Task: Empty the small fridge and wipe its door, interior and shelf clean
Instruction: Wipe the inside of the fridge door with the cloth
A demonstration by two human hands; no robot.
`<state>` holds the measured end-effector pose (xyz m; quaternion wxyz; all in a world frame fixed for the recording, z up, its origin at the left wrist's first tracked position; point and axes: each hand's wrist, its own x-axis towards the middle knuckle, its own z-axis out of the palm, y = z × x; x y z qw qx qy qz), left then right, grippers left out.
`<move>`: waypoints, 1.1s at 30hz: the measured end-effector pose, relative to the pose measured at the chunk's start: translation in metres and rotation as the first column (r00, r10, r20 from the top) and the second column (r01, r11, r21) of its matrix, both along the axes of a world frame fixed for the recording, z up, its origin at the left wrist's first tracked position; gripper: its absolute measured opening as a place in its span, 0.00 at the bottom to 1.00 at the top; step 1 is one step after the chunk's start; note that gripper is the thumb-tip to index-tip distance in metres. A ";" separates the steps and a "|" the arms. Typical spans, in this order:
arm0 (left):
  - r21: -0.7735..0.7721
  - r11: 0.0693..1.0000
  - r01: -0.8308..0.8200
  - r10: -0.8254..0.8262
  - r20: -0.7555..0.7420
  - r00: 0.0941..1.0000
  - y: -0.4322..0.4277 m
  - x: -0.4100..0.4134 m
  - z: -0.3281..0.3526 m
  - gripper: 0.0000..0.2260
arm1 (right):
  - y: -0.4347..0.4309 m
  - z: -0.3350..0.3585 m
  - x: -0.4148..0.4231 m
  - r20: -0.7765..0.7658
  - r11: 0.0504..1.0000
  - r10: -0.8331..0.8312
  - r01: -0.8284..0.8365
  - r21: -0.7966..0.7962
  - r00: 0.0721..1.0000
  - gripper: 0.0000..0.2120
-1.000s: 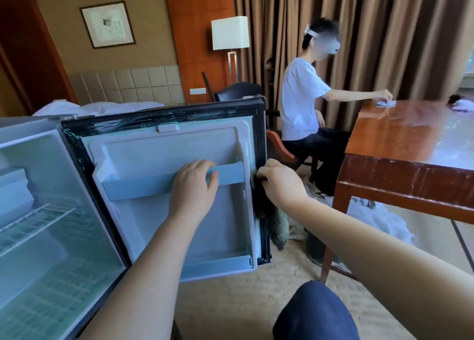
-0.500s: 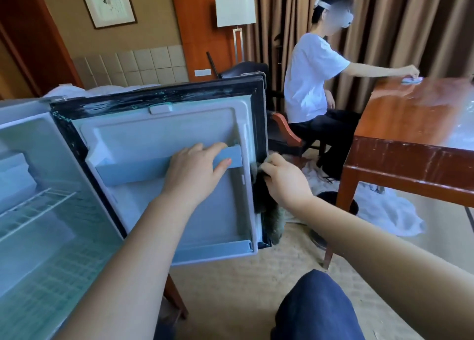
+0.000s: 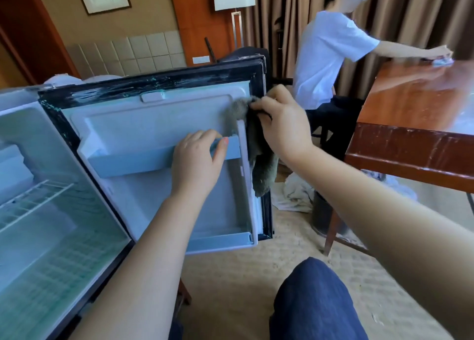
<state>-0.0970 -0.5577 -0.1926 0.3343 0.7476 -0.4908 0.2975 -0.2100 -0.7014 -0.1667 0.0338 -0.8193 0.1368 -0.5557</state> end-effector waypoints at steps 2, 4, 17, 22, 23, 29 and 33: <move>-0.022 1.000 0.005 -0.006 -0.025 1.000 -0.003 0.000 0.000 0.17 | -0.002 -0.030 0.001 -0.034 0.999 -0.012 0.014 0.052 0.999 0.09; -0.030 0.999 0.017 -0.017 -0.033 0.999 -0.006 0.000 -0.001 0.17 | -0.004 -0.055 -0.001 -0.100 0.997 -0.013 0.021 0.080 0.995 0.09; -0.008 1.000 0.020 -0.020 -0.011 1.000 0.000 0.004 -0.003 0.15 | 0.002 -0.032 -0.012 -0.101 0.991 0.023 -0.009 0.131 0.995 0.10; -0.019 0.999 0.026 -0.026 -0.022 0.999 -0.004 0.006 0.000 0.12 | 0.008 -0.094 -0.009 -0.058 0.929 0.034 -0.010 0.370 0.998 0.08; -0.027 0.999 0.026 -0.026 -0.017 1.000 -0.005 0.007 -0.001 0.12 | 0.007 -0.106 -0.009 -0.090 0.918 0.045 -0.005 0.398 0.995 0.08; -0.064 0.997 0.036 -0.036 0.004 0.999 -0.008 0.010 -0.003 0.11 | 0.002 -0.129 -0.017 -0.477 0.924 0.066 0.127 0.361 0.876 0.12; -0.087 0.996 0.022 -0.021 0.011 1.000 -0.007 0.008 -0.005 0.11 | 0.002 -0.057 -0.012 -0.176 0.979 0.027 0.010 0.205 0.984 0.09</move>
